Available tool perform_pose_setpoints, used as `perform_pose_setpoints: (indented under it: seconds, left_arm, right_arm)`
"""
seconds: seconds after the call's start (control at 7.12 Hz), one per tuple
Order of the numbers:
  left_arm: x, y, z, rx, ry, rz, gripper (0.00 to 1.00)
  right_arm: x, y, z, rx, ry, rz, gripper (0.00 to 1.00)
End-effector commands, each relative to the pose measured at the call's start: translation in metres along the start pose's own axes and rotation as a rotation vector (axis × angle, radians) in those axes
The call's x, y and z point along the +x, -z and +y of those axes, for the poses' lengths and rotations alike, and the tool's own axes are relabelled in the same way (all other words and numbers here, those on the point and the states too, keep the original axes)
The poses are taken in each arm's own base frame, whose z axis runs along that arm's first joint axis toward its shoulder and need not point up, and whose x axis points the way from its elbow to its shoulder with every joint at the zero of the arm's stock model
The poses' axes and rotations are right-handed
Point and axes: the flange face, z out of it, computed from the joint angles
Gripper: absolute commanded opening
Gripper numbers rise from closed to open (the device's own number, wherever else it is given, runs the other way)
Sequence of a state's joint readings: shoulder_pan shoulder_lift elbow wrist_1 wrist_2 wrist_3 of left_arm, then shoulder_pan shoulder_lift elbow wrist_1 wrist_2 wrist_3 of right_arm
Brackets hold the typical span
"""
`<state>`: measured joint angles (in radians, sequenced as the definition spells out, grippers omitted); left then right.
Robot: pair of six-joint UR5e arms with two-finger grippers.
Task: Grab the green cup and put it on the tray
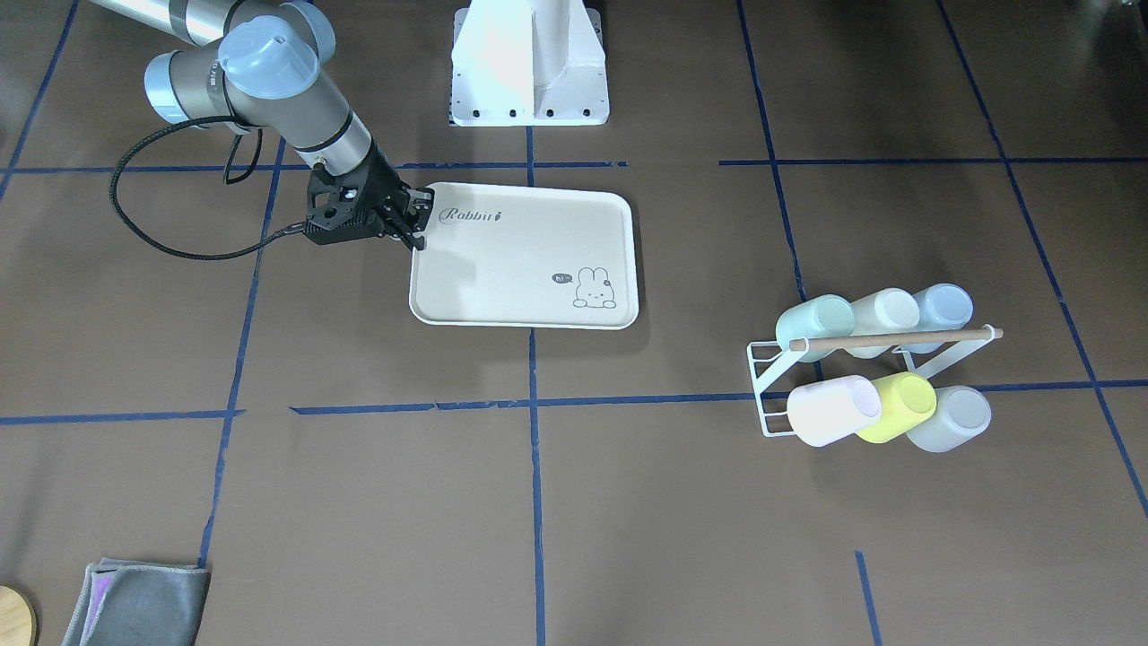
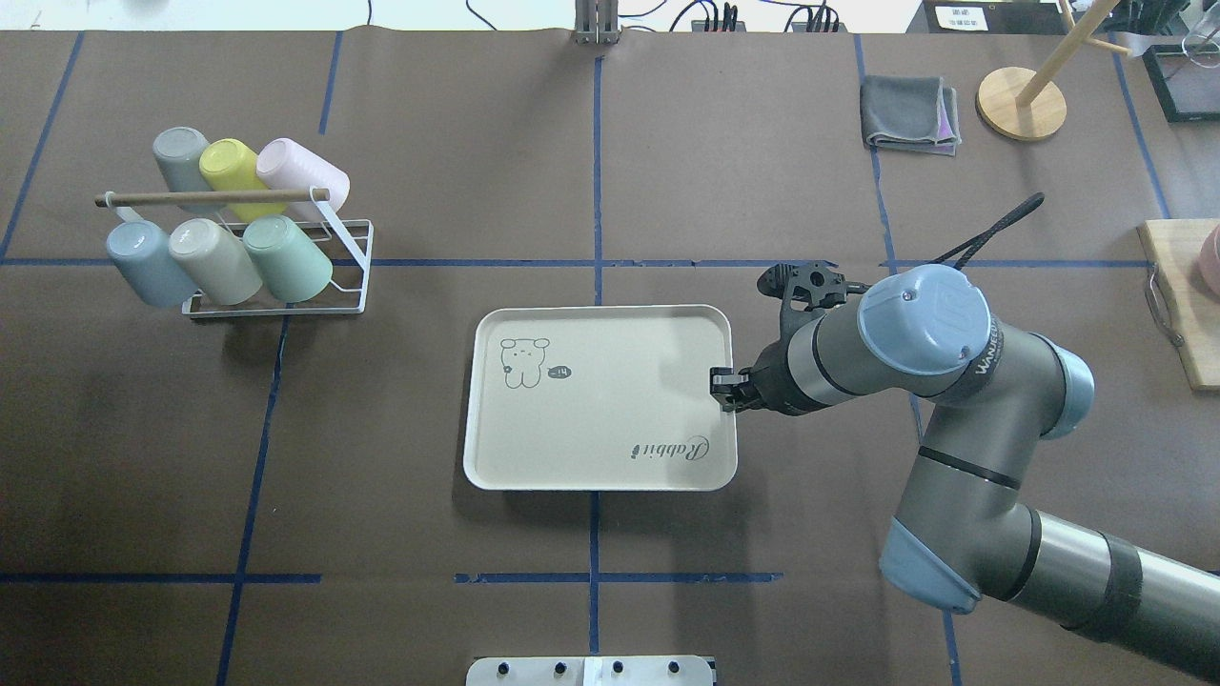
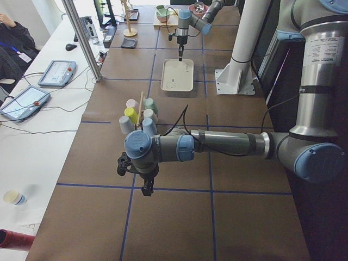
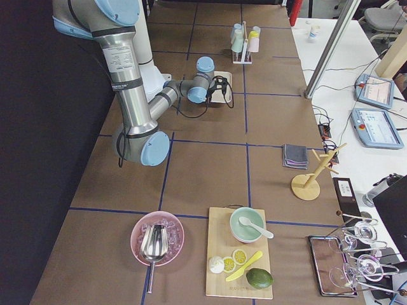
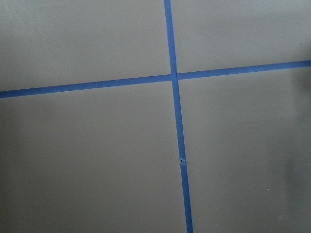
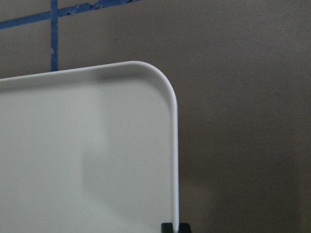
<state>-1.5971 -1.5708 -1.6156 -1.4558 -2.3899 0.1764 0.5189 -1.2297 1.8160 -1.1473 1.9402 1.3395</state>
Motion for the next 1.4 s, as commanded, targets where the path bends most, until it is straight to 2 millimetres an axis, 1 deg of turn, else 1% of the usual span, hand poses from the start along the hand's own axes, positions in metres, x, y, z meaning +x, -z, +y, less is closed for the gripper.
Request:
perform_pose_setpoints:
  seconds: [0.0,0.14,0.28,0.42,0.56,0.7,0.84,0.98,1.12,1.26]
  left_arm:
    - [0.0,0.0,0.0,0.0,0.0,0.0,1.0]
    - [0.0,0.0,0.0,0.001,-0.001,0.0,1.0]
    - [0.0,0.0,0.0,0.001,-0.001,0.0,1.0]
    - [0.004,0.004,-0.005,0.008,-0.006,-0.003,1.0]
    - [0.01,0.01,-0.009,0.018,-0.016,-0.006,1.0]
    - [0.023,0.025,-0.026,0.042,-0.044,-0.017,1.0]
    - [0.042,0.046,-0.049,0.072,-0.079,-0.025,1.0]
    - [0.062,0.065,-0.064,0.107,-0.122,-0.033,1.0]
    - [0.09,0.082,-0.076,0.142,-0.178,-0.038,1.0]
    - [0.129,0.094,-0.082,0.169,-0.256,-0.039,1.0]
  right_arm:
    - [-0.004,-0.007,-0.001,-0.003,0.001,0.005,0.02]
    - [-0.004,-0.008,-0.001,-0.006,0.001,0.004,0.36]
    - [-0.003,-0.007,-0.002,0.0,0.002,0.005,0.99]
    - [-0.01,-0.004,-0.005,0.012,0.001,-0.002,1.0]
    - [-0.01,0.011,-0.021,0.034,-0.012,-0.016,1.0]
    - [-0.013,0.034,-0.048,0.026,-0.055,0.0,1.0]
    - [-0.008,0.069,-0.072,0.021,-0.101,0.029,1.0]
    - [0.001,0.098,-0.087,0.031,-0.138,0.056,1.0]
    - [0.014,0.115,-0.101,0.039,-0.137,0.099,1.0]
    - [0.028,0.134,-0.115,0.052,-0.11,0.149,1.0]
